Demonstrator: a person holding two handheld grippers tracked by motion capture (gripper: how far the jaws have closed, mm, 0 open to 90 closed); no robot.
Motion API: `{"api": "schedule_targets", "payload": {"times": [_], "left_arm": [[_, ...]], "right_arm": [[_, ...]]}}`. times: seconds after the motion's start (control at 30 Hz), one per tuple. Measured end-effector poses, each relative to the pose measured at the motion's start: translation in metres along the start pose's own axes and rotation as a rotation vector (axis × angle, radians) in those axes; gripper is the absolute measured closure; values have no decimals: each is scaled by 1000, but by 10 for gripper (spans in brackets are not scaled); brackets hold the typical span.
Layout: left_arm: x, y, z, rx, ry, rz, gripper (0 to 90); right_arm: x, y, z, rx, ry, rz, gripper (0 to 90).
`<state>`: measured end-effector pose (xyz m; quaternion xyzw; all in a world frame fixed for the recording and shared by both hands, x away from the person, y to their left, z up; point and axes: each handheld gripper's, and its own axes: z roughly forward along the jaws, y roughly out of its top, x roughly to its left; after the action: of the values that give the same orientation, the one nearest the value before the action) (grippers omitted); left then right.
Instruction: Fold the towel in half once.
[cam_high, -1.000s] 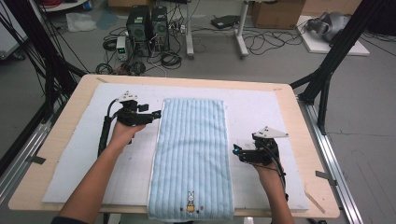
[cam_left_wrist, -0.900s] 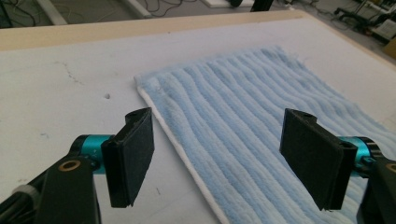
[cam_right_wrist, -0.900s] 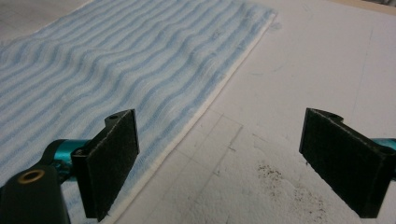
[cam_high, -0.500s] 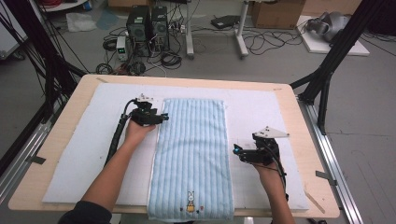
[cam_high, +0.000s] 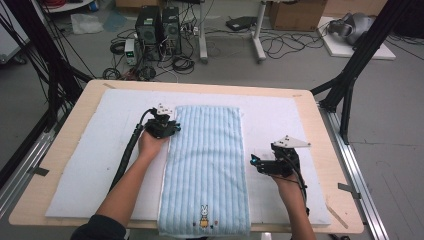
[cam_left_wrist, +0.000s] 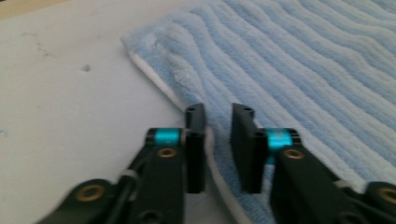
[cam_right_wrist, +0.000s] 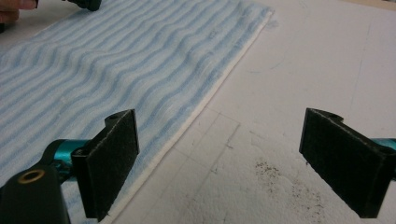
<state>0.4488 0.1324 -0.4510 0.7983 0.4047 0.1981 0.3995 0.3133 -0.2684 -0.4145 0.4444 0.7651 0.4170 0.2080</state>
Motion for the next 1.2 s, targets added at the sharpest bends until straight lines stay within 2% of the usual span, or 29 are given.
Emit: {"api": "schedule_targets", "payload": {"times": [0.03, 0.1, 0.17, 0.27, 0.37, 0.57, 0.73, 0.9, 1.0, 1.1, 1.17, 1.2], "left_arm": [[-1, 0, 0, 1, -3, 11, 837], [-1, 0, 0, 1, -4, 14, 862], [1, 0, 0, -3, -17, -10, 866], [4, -1, -1, -4, -28, -42, 868], [7, -1, -1, -11, -40, -72, 868], [8, -2, -1, -10, -48, -82, 869], [8, -2, -1, -11, -49, -80, 869], [9, -2, -1, -10, -54, -85, 869], [9, -2, -1, -11, -57, -85, 869], [8, -2, -1, -12, -59, -84, 869], [9, -2, -1, -12, -65, -89, 870], [10, -2, -1, -11, -65, -91, 870]], "right_arm": [[0, 0, 1, 0, -3, -2, 110], [-1, 1, 3, -2, -4, -2, 110], [-1, 4, 7, -2, -18, 10, 110], [-3, 11, 14, 5, -11, 8, 110], [-8, 21, 26, 8, -13, 26, 111], [-16, 45, 55, 62, -9, 34, 114], [-19, 56, 81, 78, 10, 43, 219], [-21, 58, 107, 121, 2, 63, 381], [-18, 62, 121, 154, -18, 45, 464], [-16, 66, 133, 148, -24, 81, 517], [-11, 68, 141, 174, -40, 44, 567], [-7, 69, 146, 200, -69, 10, 584]]}}
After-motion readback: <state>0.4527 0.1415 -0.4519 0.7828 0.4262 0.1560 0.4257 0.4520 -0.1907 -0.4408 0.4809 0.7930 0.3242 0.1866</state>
